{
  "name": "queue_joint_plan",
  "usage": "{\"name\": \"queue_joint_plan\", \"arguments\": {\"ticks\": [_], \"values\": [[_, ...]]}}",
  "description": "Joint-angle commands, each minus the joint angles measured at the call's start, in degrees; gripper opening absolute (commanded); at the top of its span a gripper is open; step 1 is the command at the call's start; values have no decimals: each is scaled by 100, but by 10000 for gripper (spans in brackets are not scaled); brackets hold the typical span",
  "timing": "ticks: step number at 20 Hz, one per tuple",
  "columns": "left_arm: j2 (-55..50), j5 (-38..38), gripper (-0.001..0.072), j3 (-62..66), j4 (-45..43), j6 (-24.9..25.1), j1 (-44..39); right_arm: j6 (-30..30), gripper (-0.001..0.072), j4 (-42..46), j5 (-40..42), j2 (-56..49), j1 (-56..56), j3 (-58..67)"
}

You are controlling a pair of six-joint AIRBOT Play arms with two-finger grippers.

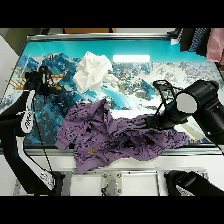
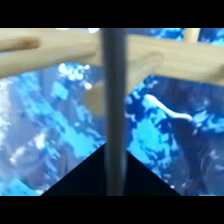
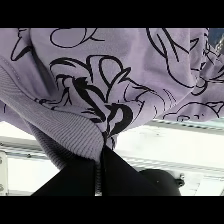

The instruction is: Fold the clothes and pants, and hang the long-sleeved shirts on hangers.

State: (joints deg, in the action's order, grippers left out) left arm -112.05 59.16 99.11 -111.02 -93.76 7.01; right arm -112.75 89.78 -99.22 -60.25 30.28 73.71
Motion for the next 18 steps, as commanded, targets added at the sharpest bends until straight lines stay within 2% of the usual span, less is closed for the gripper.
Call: {"name": "queue_joint_plan", "arguments": {"ticks": [1, 9, 11, 15, 18], "values": [[573, 79, 19, 7, -31, 74, -2, 0, 18, 0, -2, -2, 2, -2], [1742, 1049, 19, 4, 31, 892, -616, 0, 18, 0, -2, -2, 2, -2], [2006, 1331, 19, 4, 494, 1235, -802, 0, 18, 0, -2, -2, 2, -2], [2726, 2055, 19, 4, 2503, 2889, -846, 0, 18, 0, -2, -2, 2, -2], [3272, 2999, 18, 4, 3814, 4824, -844, 0, 18, 0, -2, -2, 2, -2]]}}
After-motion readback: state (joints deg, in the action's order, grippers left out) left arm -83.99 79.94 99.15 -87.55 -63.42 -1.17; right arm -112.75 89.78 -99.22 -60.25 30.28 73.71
